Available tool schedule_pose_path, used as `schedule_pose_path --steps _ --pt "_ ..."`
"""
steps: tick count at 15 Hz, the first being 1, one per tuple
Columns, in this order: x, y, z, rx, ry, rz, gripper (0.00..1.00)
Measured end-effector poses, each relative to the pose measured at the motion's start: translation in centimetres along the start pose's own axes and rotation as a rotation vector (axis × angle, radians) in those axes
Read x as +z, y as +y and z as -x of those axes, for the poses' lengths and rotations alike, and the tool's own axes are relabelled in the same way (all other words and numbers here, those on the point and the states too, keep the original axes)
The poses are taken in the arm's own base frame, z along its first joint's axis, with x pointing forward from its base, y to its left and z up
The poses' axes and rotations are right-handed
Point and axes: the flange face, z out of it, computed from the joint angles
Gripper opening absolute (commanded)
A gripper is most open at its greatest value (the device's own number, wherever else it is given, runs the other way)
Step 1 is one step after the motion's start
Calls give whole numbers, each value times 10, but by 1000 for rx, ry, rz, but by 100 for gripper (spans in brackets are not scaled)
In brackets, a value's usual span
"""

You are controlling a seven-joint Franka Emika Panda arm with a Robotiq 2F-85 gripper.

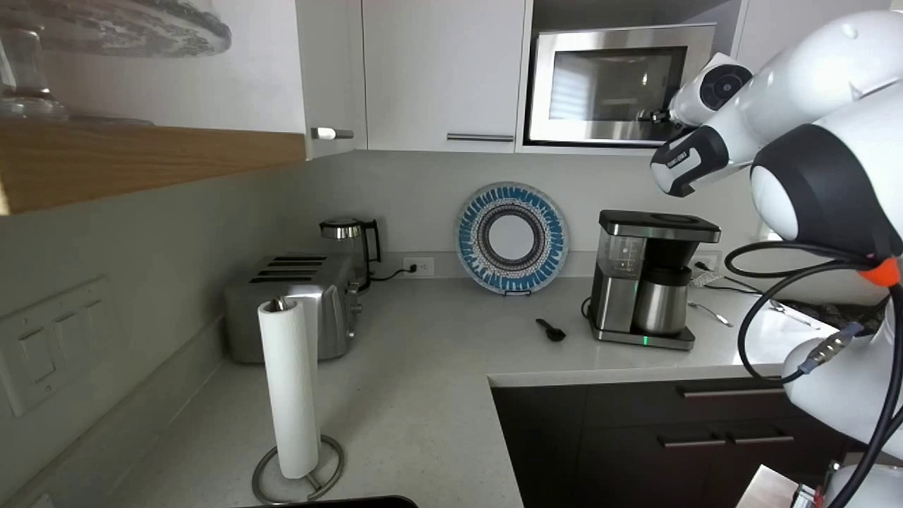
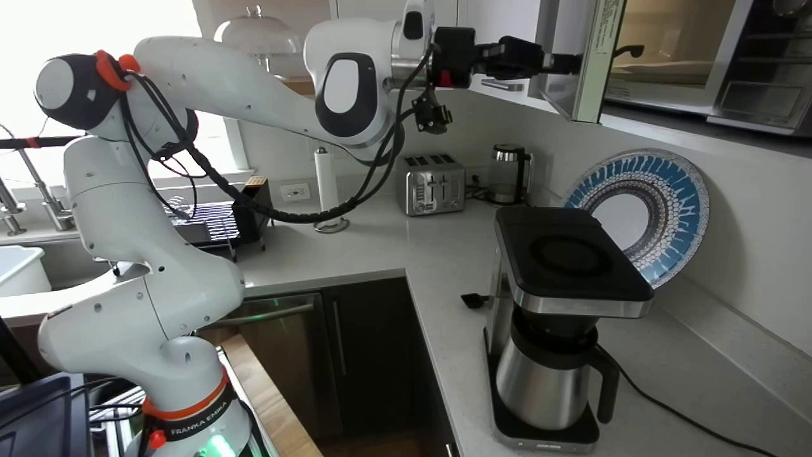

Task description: Close the microwave door

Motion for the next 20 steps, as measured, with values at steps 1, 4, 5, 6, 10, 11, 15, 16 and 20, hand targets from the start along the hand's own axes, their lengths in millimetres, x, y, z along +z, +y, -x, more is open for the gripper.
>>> schedule_pose_path --steps 1,4,5,6,10,11,15,16,20 --pt "6 3 0 0 -5 -10 1" --pt "14 5 -1 4 -8 -25 1" --pt "13 4 -2 3 -6 -27 1" --pt "13 3 -2 3 -6 -29 0" --pt "13 5 -4 -13 -2 -25 0" --pt "15 8 -6 -21 1 -19 0" --pt "30 20 -19 -62 17 6 0" --pt "36 22 -21 -71 18 7 0" --pt "60 22 -23 -95 10 -18 0"
